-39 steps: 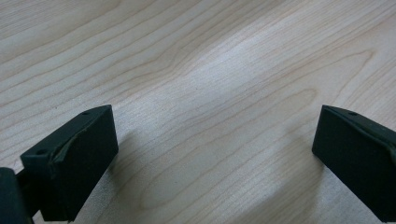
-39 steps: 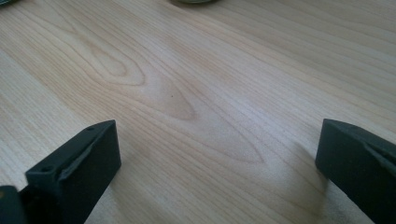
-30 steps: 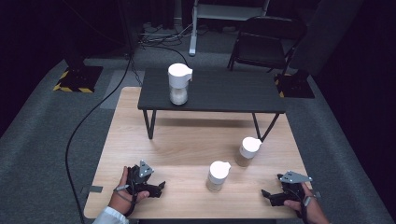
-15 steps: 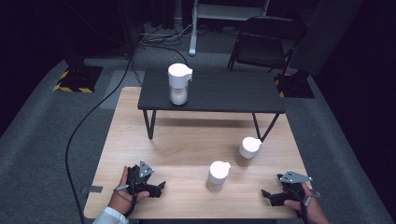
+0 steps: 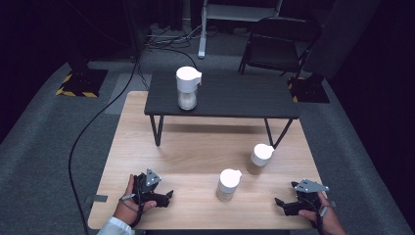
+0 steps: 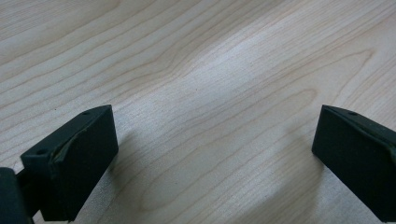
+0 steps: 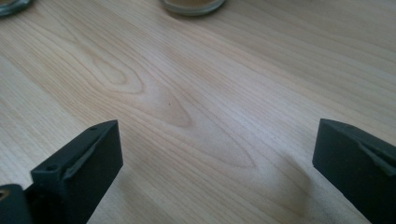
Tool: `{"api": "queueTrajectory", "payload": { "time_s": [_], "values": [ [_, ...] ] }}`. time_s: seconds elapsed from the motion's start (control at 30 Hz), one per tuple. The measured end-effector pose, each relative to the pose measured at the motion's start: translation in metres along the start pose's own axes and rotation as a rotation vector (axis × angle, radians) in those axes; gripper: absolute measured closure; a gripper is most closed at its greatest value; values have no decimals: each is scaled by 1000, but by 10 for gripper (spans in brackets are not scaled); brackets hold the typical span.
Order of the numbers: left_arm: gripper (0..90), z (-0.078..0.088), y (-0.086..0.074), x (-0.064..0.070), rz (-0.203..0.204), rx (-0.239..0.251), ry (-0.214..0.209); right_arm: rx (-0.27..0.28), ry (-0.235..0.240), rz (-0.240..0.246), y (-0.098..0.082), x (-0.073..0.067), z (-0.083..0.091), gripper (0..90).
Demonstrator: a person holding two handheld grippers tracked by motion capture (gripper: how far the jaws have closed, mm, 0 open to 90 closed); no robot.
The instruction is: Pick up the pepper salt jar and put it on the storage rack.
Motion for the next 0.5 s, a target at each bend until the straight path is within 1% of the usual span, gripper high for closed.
{"api": "queueTrajectory", "payload": {
  "time_s": [0.13,0.2,0.3,0.5],
  "values": [
    [2,0,0,0,0,0,-1,20,-6,0,0,-1,3,13],
    [2,0,0,0,1,1,0,30,-4,-16,1,-1,5,13],
    [2,0,0,0,0,0,0,48,2,-22,1,-1,7,13],
    [2,0,0,0,0,0,0,79,7,-18,2,-3,11,13]
  ]
}}
Point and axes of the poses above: each handheld gripper's, and its own axes: z roughly backward along the jaws, y roughly out of its top, x roughly to its right, the point moved 3 cm from there along -z, roughly forward along the jaws, and after that the axes turned 12 degrees about z, right-handed, at the moved point
